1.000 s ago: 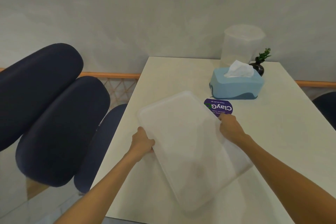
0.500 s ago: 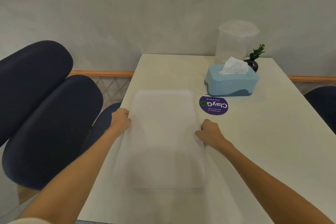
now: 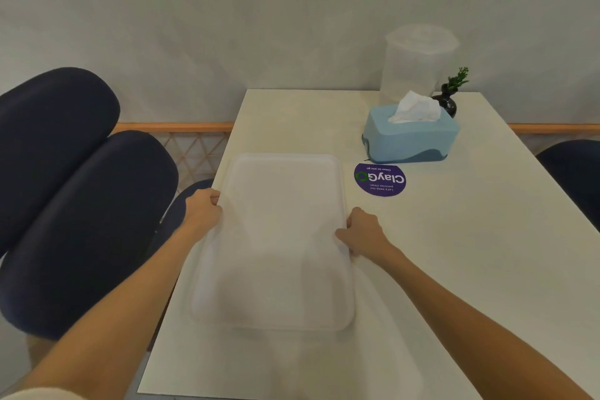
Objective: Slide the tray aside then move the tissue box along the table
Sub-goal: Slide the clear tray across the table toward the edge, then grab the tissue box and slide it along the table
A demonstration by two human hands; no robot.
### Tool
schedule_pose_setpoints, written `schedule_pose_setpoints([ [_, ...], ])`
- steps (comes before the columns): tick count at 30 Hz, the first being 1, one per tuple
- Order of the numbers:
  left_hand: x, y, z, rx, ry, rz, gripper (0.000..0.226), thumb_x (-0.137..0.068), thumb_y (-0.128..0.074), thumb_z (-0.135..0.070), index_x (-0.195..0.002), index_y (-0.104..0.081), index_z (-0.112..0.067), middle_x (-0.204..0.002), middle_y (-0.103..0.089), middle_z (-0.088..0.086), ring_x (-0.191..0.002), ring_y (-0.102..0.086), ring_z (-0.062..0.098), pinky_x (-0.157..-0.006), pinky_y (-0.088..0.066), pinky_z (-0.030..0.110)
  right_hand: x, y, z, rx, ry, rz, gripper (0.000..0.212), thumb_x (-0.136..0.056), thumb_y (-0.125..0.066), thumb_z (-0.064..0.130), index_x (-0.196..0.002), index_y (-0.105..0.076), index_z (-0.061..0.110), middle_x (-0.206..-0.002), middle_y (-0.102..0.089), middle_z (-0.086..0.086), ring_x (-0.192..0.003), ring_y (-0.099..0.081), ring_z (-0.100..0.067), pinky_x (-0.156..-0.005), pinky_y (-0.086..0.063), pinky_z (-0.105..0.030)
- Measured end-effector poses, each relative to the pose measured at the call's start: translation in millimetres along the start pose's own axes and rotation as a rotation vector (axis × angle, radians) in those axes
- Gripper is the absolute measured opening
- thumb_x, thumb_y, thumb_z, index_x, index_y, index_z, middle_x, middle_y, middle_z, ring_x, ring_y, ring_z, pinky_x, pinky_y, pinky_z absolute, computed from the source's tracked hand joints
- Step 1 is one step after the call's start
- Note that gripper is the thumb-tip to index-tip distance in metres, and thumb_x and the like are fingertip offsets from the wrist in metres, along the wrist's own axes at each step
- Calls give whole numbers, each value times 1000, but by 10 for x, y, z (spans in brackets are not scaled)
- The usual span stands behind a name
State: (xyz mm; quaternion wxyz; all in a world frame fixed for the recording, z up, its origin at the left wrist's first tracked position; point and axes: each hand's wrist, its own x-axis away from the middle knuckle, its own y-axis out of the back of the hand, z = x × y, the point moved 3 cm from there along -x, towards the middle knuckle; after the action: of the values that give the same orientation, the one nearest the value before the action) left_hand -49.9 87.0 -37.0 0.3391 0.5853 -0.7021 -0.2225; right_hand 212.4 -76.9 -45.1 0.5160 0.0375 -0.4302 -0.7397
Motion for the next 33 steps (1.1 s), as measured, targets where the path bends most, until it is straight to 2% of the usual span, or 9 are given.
schedule_pose_setpoints([
  [4,-2,4,35,-11,-10,22,40,-88,-50,10,-127,-56,3,-125,-60,22,-117,-54,39,-99,-44,42,33,1,14,6,-4,8,23,-84,-59,19,-92,-40,8,-96,-52,-10,-78,-52,-28,-49,-35,-23],
  [7,-23,10,-3,-60,-23,2,43,-88,-53,4,-131,-52,-1,-129,-56,21,-117,-53,39,-98,-49,47,67,23,2,-19,-10,28,19,-85,-58,19,-93,-45,8,-94,-56,-12,-74,-56,-29,-62,-51,-32],
  [10,-73,-15,-187,-104,-110,-42,45,-88,-57,-7,-133,-51,-6,-135,-49,22,-119,-51,40,-96,-49,51,73,168,-43,-30,-12,4,16,-87,-56,20,-97,-54,7,-92,-64,-13,-70,-61,-27,-70,-55,-37],
  [14,-38,-174,-703,-23,-244,-6,39,-89,-59,-6,-128,-56,-4,-131,-53,22,-114,-56,36,-96,-45,40,-11,579,-127,-91,10,-109,20,-87,-56,16,-103,-59,4,-98,-65,-16,-67,-61,-25,-53,-46,-24],
  [20,69,-620,-1480,155,-320,132,37,-89,-59,-8,-125,-58,-7,-130,-57,15,-112,-58,29,-87,-45,29,-305,1281,-309,-159,-10,-326,27,-87,-57,20,-108,-61,3,-113,-65,-18,-90,-61,-28,-59,-47,-27],
  [24,105,-1003,-1911,271,-289,211,37,-90,-58,-12,-127,-58,-7,-129,-58,13,-114,-55,24,-86,-40,25,-562,1691,-507,-246,-28,-426,20,-90,-53,21,-104,-56,7,-114,-62,-17,-92,-60,-29,-68,-46,-33],
  [28,40,-1413,-2282,359,-159,279,44,-92,-56,-25,-133,-51,-10,-133,-56,12,-113,-55,24,-93,-43,30,-853,2013,-701,-334,-75,-467,33,-96,-44,29,-120,-49,7,-120,-57,-17,-90,-53,-25,-61,-42,-28],
  [31,-9,-1714,-2549,397,-78,320,58,-93,-52,-42,-143,-38,-15,-146,-46,9,-128,-49,27,-106,-43,40,-1103,2217,-848,-432,-130,-480,44,-97,-38,36,-130,-43,8,-131,-52,-16,-97,-48,-24,-75,-42,-35],
  [33,-29,-1898,-2693,412,-52,354,65,-94,-46,-49,-148,-29,-16,-152,-38,7,-134,-43,27,-99,-42,36,-1269,2312,-926,-491,-173,-450,51,-97,-35,42,-136,-39,10,-140,-46,-14,-108,-48,-26,-87,-44,-39],
])
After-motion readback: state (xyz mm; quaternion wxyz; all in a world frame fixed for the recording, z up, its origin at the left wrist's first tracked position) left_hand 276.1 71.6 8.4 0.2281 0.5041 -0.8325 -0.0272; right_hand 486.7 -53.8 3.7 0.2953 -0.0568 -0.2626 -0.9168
